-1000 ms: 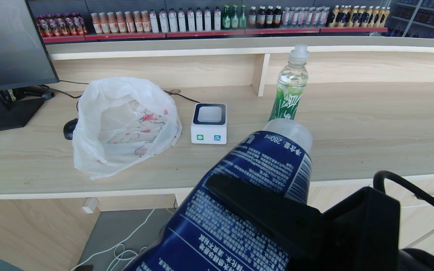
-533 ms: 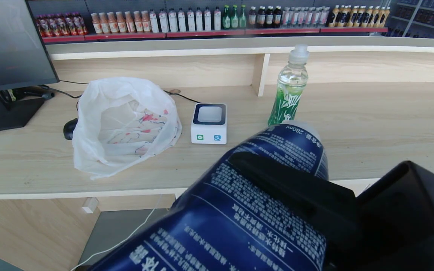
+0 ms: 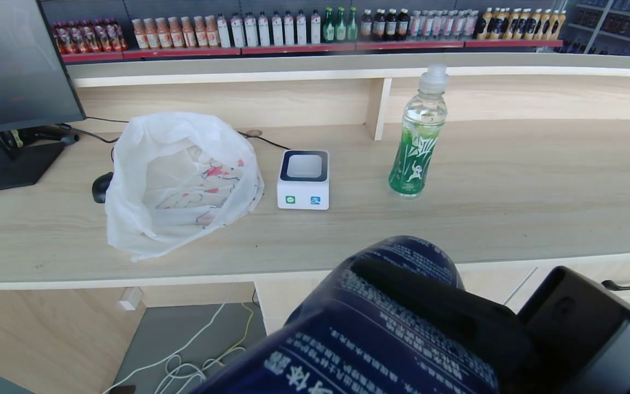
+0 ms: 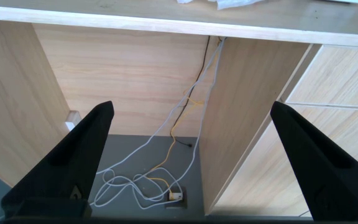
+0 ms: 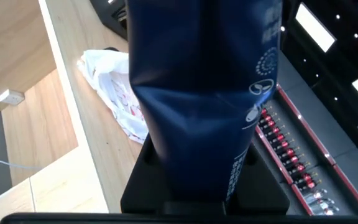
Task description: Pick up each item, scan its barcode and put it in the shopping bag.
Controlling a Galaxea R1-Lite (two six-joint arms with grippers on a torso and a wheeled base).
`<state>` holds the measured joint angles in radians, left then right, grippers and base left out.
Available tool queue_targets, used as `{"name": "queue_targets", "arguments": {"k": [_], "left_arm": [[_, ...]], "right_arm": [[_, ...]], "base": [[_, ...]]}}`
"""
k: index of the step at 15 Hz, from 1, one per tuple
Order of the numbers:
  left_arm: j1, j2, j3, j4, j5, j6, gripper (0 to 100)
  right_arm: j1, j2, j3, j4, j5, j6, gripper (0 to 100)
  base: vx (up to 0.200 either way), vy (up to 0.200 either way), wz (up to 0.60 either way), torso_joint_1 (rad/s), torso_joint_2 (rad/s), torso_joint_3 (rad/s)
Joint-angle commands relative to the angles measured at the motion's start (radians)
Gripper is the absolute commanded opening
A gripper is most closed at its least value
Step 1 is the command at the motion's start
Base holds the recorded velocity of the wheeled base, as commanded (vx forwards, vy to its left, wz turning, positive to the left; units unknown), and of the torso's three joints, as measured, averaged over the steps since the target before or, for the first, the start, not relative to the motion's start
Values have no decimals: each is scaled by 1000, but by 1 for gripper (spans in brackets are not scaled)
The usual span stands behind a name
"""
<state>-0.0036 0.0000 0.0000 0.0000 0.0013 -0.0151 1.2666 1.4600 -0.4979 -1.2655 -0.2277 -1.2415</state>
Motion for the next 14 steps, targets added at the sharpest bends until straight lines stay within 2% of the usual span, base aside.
{"name": "queue_targets", "arguments": {"k": [1,5,7,14], "left_arm": [[1,2,0,0,0,0,100],[1,2,0,0,0,0,100],[1,2,0,0,0,0,100],[1,2,0,0,0,0,100]], "right_arm": [[-15,5,7,2,5,7,0],[-44,5,-16,60,19,39,0],[-58,5,-45,124,108,112,0],[-112,89,-53,63,54,439,0]], "base": [[0,0,0,0,0,0],[0,0,0,0,0,0],[0,0,0,0,0,0],[0,0,0,0,0,0]]}}
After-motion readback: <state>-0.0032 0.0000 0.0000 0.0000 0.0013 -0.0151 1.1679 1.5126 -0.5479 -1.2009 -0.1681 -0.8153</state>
